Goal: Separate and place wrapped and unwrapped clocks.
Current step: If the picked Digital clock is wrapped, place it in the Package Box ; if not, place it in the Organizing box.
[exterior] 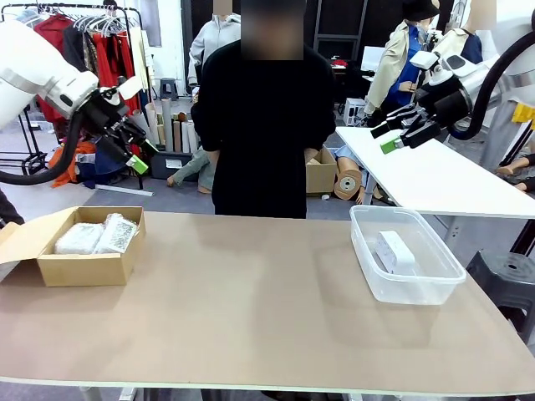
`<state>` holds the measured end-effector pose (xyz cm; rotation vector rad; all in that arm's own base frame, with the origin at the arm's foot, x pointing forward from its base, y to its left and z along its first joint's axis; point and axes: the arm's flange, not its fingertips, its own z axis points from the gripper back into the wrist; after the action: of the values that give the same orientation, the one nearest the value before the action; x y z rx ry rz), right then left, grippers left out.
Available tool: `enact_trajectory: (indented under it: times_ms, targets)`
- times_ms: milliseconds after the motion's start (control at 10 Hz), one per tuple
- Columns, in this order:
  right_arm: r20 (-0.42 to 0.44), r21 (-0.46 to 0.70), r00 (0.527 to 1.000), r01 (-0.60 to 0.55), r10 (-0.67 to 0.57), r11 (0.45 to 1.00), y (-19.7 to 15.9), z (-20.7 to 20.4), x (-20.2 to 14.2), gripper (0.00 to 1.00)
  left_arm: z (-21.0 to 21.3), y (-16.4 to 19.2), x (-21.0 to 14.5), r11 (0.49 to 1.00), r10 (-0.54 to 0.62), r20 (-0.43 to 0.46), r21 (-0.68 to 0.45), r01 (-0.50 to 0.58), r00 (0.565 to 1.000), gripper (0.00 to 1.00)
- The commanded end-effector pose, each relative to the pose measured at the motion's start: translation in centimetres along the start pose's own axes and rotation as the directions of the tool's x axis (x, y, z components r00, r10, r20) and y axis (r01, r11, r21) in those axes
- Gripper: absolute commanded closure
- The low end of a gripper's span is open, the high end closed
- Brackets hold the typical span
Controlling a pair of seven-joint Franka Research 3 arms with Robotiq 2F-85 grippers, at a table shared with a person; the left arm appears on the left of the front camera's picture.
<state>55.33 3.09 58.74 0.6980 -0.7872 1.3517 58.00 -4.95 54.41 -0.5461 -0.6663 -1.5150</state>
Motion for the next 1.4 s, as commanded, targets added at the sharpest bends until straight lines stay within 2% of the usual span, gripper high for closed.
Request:
enact_trajectory:
  times_ms: [0,200,300,400,600,800,1000,1300]
  targets:
    - [0.003,-0.003,1.000,-0.015,0.015,1.000,0.2,0.0,0.1,0.00,0.1,0.5,0.3,1.000,0.029,-0.014,0.009,-0.029,0.999,0.00]
    - [0.003,-0.003,1.000,-0.015,0.015,1.000,0.2,0.0,0.1,0.00,0.0,0.2,0.0,1.000,0.014,-0.001,0.003,-0.014,1.000,0.00]
    - [0.003,-0.003,1.000,-0.015,0.015,1.000,0.2,0.0,0.1,0.00,0.0,0.5,-0.8,0.999,0.038,0.129,0.022,-0.041,0.991,0.00]
    - [0.003,-0.003,1.000,-0.015,0.015,1.000,0.2,0.0,0.1,0.00,-0.3,0.8,-1.6,0.998,0.035,0.204,0.044,-0.045,0.978,0.00]
    - [0.003,-0.003,1.000,-0.015,0.015,1.000,0.2,0.0,0.1,0.00,-1.0,0.5,-2.2,0.996,0.002,0.276,0.089,-0.028,0.961,0.00]
    - [0.003,-0.003,1.000,-0.015,0.015,1.000,0.2,0.0,0.1,0.00,-0.5,0.3,-2.4,0.996,-0.071,0.337,0.081,0.046,0.939,0.00]
    - [0.003,-0.003,1.000,-0.015,0.015,1.000,0.2,0.0,0.1,0.00,0.2,0.1,-2.0,0.997,-0.072,0.363,0.062,0.053,0.929,0.00]
    - [0.003,-0.003,1.000,-0.015,0.015,1.000,0.2,0.0,0.1,0.00,1.1,-0.3,-0.3,0.997,-0.009,0.344,0.075,-0.018,0.939,0.00]
